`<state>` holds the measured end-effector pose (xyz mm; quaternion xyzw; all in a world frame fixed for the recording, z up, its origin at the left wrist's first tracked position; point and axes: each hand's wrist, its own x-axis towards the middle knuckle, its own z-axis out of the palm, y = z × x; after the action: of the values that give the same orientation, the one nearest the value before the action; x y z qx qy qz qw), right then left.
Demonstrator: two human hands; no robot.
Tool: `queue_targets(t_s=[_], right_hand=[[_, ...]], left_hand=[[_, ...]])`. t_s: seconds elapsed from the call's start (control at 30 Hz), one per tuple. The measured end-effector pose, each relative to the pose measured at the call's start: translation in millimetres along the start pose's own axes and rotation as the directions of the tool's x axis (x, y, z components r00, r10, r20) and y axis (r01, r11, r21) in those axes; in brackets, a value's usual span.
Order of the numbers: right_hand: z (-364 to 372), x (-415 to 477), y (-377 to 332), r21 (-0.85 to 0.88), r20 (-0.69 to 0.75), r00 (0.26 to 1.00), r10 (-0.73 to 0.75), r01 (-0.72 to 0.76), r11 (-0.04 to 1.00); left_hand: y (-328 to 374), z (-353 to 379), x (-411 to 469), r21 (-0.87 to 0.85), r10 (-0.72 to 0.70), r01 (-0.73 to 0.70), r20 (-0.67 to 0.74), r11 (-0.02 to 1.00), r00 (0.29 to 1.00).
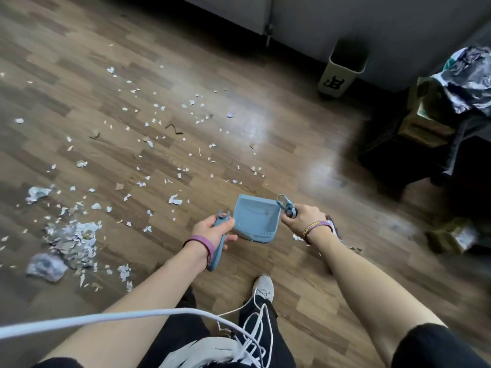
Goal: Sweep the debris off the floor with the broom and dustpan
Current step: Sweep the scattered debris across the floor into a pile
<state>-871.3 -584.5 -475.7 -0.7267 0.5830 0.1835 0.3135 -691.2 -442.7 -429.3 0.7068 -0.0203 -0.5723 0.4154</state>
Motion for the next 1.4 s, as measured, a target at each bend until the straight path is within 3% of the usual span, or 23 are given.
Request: queue_targets(t_s=[0.1, 0.27, 0.53, 0.7, 0.97, 1.17, 1.4], right_hand=[[37, 0, -80, 0.029, 0.025, 0.999, -0.024, 0.023, 0.999], [82, -6, -248, 0.154, -0.057, 0.998, -0.027, 0.035, 0.987], [134, -56, -519, 0.321, 0.005, 0.952, -0.305, 0.288, 0.902], [141, -82, -613, 0.375, -0.011, 0.899, -0.437, 0.409, 0.832], [106, -57, -621, 0.258, -0.108, 0.870, -0.481, 0.492, 0.832], [32, -22, -573, 0.234, -0.199, 0.870, -0.451, 0.490, 0.840], [-90, 31, -463, 0.136, -0.359, 0.854, -0.377, 0.447, 0.884]], left_hand=[[8, -69, 12, -0.023, 0.010, -0.011, -0.040, 1.000, 0.999], [21, -204, 22, 0.004, 0.036, -0.036, -0.110, 0.999, 0.993], [24, -393, 10, -0.150, 0.044, -0.105, -0.364, 0.983, 0.930], [22, -470, -9, -0.220, 0.041, -0.179, -0.515, 0.959, 0.856], [38, -497, -22, -0.231, 0.057, -0.244, -0.605, 0.942, 0.794], [82, -448, -10, -0.224, 0.103, -0.257, -0.530, 0.940, 0.841], [142, -335, 35, -0.231, 0.156, -0.262, -0.393, 0.937, 0.906]])
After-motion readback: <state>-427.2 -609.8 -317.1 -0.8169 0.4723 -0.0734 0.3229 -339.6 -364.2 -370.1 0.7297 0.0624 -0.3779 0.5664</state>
